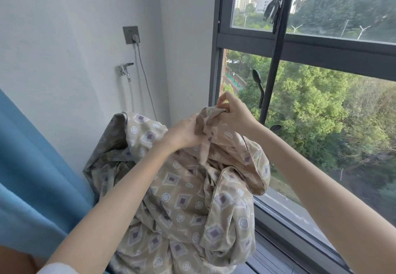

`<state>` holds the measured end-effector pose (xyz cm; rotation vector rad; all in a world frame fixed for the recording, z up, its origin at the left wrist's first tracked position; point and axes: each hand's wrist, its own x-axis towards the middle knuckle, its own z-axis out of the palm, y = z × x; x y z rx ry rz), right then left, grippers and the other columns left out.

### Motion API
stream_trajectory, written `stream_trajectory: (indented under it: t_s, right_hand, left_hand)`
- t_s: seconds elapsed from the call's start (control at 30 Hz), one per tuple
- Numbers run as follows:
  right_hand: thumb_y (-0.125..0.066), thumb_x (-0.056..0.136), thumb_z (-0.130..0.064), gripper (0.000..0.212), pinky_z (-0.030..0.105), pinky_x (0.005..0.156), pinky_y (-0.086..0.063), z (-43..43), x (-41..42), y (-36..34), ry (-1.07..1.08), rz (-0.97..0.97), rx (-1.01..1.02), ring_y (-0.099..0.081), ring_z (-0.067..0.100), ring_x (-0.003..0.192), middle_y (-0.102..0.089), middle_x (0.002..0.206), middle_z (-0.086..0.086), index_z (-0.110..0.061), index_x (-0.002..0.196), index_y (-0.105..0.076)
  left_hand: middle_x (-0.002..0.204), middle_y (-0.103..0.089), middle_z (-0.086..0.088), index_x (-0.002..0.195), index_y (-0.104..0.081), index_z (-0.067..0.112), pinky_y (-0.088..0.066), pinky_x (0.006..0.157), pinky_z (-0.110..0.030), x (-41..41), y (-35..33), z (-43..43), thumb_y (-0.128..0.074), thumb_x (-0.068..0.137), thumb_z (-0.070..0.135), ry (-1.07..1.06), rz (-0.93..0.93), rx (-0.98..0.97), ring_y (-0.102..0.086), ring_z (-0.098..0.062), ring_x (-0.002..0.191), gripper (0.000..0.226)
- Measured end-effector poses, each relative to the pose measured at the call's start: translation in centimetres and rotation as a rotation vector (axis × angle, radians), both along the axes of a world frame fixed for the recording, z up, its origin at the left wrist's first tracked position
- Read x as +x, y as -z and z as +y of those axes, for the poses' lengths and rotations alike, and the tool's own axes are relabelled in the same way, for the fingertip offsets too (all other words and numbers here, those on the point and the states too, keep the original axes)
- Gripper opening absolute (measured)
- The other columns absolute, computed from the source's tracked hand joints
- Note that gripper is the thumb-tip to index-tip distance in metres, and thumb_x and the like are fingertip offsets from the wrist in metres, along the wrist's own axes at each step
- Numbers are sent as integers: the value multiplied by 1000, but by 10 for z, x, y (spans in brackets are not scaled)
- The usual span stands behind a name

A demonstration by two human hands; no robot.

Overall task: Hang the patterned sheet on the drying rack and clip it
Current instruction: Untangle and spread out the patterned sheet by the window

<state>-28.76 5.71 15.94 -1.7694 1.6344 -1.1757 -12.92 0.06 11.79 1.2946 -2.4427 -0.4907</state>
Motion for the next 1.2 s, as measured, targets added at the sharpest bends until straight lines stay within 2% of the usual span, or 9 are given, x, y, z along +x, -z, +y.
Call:
stream_trajectory:
  t_s: [0.1, 0.23, 0.47, 0.7, 0.8, 0.9, 1.0, 1.13, 1.2]
  right_hand:
    - [-48, 89, 6, 18, 17, 50, -46, 2, -4, 3, 4, 43, -12, -64, 5, 58, -71, 79, 3, -8, 100, -45]
    - [-58, 88, -3, 22, 8, 46, -37, 1, -10, 13, 55, 131, -43, -56, -3, 55, -69, 91, 4, -10, 104, -45]
    - [-58, 93, -25, 14, 17, 49, -34, 8, -32, 56, 134, 552, -129, -48, -3, 54, -67, 89, -6, -15, 103, -58]
    - [-59, 90, -35, 27, 13, 66, -43, 13, -32, 58, 7, 233, 55, -59, 6, 82, -64, 99, -5, -11, 103, -62]
    - [-74, 77, -41, 43, 13, 69, -42, 21, -31, 62, -170, 473, 215, -54, 2, 86, -54, 99, -13, -17, 108, -56]
    - [-75, 78, -24, 28, 13, 53, -37, 26, -39, 82, -107, 607, 199, -55, 11, 71, -57, 83, -8, -12, 94, -57]
    - [-68, 85, -15, 13, 21, 50, -39, 28, -45, 88, 2, 511, 74, -55, 18, 60, -61, 69, 1, -3, 83, -63]
    - [-64, 85, -4, 8, 13, 57, -41, 30, -45, 69, 35, 381, -38, -55, 18, 67, -59, 77, -2, 2, 91, -64]
    - [-68, 83, -16, 37, 28, 67, -49, 32, -44, 65, 59, 400, -37, -58, 22, 82, -63, 95, 2, -11, 117, -55]
  left_hand:
    - [102, -67, -12, 111, -60, 19, -48, 71, -35, 5, -2, 0, -44, 91, 25, -31, 33, -169, -62, -33, 94, 26]
    - [100, -71, -2, 103, -69, 25, -48, 69, -31, 13, 2, -6, -45, 93, 22, -107, 107, -240, -63, -27, 93, 27]
    - [100, -71, -5, 105, -69, 24, -49, 74, -33, 36, -10, -26, -43, 95, 20, -436, 441, -250, -62, -29, 94, 28]
    - [125, -60, 1, 124, -52, 18, -42, 91, -29, 19, -23, -14, -37, 98, 13, -189, 363, -195, -55, -19, 113, 31]
    - [129, -57, 1, 127, -51, 22, -43, 97, -39, -1, -21, 3, -40, 98, 27, -10, 198, -221, -52, -21, 117, 32]
    - [144, -40, 7, 133, -44, 33, -14, 112, -58, -13, -15, 21, -42, 92, 50, 120, -131, -98, -29, -20, 137, 44]
    - [153, -21, 7, 145, -26, 32, 12, 105, -65, -19, 1, 32, -57, 79, 61, 239, -449, -182, -4, -18, 144, 78]
    - [138, -47, 0, 139, -38, 21, -2, 114, -57, -29, 12, 32, -48, 91, 15, 159, -387, -475, -35, -17, 132, 49]
    - [122, -60, -5, 131, -47, 22, -26, 109, -45, -31, 5, 28, -34, 96, 9, 63, -230, -453, -52, -23, 116, 40]
